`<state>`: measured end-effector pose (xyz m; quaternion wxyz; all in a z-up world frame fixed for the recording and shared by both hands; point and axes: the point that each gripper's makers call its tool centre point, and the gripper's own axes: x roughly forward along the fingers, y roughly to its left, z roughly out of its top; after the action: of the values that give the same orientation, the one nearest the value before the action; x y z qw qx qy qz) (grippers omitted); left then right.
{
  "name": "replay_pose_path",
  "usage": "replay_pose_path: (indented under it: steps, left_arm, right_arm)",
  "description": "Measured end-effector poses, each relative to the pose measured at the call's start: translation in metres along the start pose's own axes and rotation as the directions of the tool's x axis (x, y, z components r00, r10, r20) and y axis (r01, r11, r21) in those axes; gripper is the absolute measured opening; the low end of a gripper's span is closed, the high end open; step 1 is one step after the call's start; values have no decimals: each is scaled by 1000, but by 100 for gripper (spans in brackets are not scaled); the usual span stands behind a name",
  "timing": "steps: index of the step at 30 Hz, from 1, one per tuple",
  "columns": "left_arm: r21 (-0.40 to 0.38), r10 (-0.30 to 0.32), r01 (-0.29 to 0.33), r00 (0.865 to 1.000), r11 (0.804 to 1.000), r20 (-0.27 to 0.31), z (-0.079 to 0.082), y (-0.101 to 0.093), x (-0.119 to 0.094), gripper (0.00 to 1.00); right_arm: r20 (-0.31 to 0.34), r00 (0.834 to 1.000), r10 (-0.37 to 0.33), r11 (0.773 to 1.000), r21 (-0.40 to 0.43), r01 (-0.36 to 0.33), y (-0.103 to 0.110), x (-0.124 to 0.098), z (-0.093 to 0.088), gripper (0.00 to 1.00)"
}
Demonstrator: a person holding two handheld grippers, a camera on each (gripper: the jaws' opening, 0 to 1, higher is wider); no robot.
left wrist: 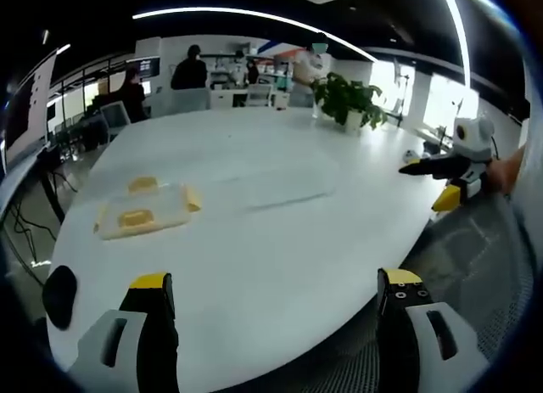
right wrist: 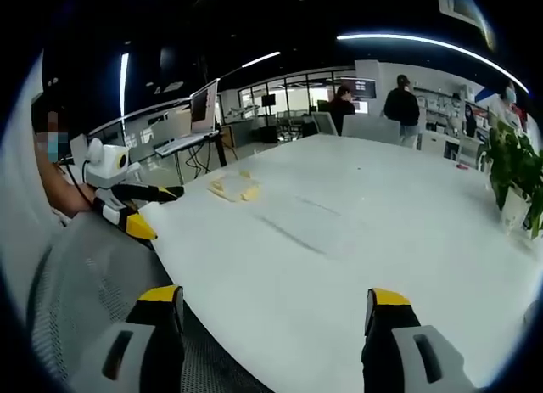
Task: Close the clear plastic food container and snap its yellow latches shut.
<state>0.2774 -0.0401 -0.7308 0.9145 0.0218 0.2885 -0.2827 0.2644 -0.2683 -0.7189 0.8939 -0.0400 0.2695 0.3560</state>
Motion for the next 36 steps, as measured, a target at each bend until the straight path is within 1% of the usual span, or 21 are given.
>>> replay_pose_path:
  steps: [4, 6, 7, 9, 11, 13, 17, 19, 21, 24, 26, 27, 28, 33, 36]
  left_arm:
    - [2, -15, 15, 1000, 1000, 7, 4, -1, 0, 97]
    - [-16, -30, 31, 999, 999, 29, 10, -1, -1, 97]
    - [-13, -39, 40, 999, 999, 32, 12, -2, -2, 97]
    - [-13, -55, 55, 998, 998, 31, 15, -1, -3, 96]
    - [-10, -68, 68, 997, 998, 26, 15, 3, -2, 96]
    - [-12, -87, 87, 996, 996, 25, 15, 9, -1, 97]
    - [-4, -99, 99, 995, 995, 20, 15, 19, -2, 96]
    - [12, -109, 109, 994, 994, 8, 13, 25, -3, 95]
    - [26, -115, 115, 993, 993, -2, 13, 30, -4, 93]
    - [49, -121, 121, 993, 991, -2, 16, 38, -5, 94]
    - [58, -121, 121, 993, 991, -8, 16, 45, -6, 93]
    - [64, -121, 122, 992, 990, -17, 15, 47, -6, 93]
    - [89, -120, 122, 992, 988, -33, 12, 50, -6, 93]
    - [93, -130, 134, 991, 987, -44, 10, 60, -7, 93]
    - [99, -135, 139, 990, 985, -47, 12, 65, -8, 92]
  right_arm:
    - [-20, 1000, 0, 1000, 1, 0, -1, 2, -2, 88]
    - [-38, 999, 6, 1000, -26, -7, -2, 4, -2, 89]
    - [-49, 999, 16, 999, -36, -18, -1, 5, -2, 89]
    - [-38, 997, 61, 997, -34, -63, 7, 7, 3, 91]
    - [-55, 996, 76, 996, -43, -79, 12, 9, 4, 91]
    - [-66, 994, 88, 991, -93, -94, 16, 10, 6, 90]
    - [-84, 992, 90, 991, -91, -98, 18, 15, 4, 89]
    - [-105, 991, 82, 988, -121, -94, 17, 17, 3, 88]
    - [-104, 991, 84, 989, -117, -96, 16, 19, 6, 87]
    - [-98, 992, 80, 989, -120, -92, 15, 24, 13, 86]
    - [-92, 991, 97, 987, -117, -108, 17, 28, 18, 86]
    - [-91, 991, 99, 987, -114, -109, 18, 31, 21, 85]
    - [-91, 991, 98, 988, -113, -108, 18, 34, 23, 85]
    - [-104, 986, 127, 979, -145, -141, 30, 46, 26, 84]
    - [-96, 986, 133, 979, -140, -145, 33, 52, 33, 83]
